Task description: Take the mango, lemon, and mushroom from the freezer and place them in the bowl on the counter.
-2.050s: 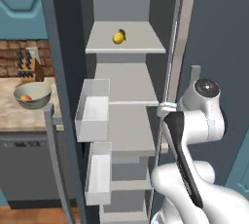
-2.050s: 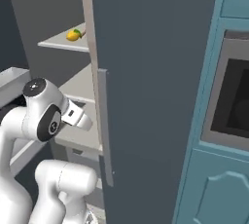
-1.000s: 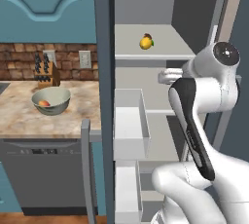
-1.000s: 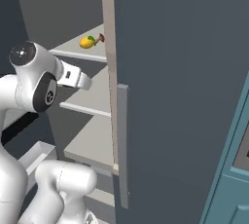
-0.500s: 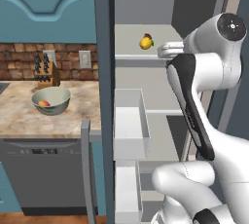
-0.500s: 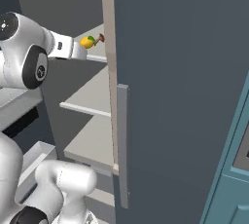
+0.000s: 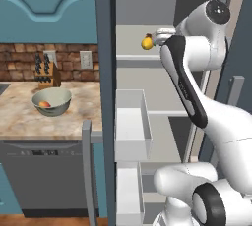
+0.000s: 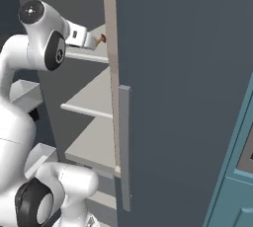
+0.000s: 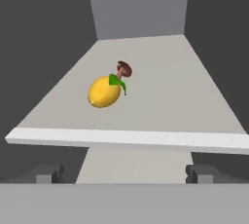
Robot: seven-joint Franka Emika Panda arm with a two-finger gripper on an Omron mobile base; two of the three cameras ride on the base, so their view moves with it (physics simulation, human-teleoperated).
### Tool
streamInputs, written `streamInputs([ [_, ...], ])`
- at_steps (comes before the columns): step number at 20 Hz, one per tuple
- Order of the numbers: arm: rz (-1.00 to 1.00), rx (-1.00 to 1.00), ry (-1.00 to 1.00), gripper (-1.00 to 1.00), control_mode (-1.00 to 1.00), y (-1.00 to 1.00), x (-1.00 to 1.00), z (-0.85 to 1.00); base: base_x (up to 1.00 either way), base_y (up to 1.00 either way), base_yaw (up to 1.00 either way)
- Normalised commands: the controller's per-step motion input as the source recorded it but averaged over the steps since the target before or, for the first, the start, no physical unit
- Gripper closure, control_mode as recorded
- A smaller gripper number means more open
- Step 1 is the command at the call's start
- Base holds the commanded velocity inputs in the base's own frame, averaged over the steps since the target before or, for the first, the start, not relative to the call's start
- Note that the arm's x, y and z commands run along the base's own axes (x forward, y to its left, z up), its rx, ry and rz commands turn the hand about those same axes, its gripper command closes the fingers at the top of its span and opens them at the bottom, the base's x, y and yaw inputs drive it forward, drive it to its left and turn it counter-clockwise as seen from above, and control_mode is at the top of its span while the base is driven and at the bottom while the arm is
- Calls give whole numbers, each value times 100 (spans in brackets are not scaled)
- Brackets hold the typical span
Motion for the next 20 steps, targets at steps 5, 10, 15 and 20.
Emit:
streamInputs([
  [5, 3, 3, 0, -100, -100, 12, 58, -4, 0, 0, 0],
  [10, 5, 0, 7, -100, -100, 29, 44, -14, 0, 0, 0],
  [15, 1, 0, 8, -100, -100, 4, 60, -17, 0, 0, 0],
  [20, 0, 0, 3, -100, -100, 1, 59, -16, 0, 0, 0],
])
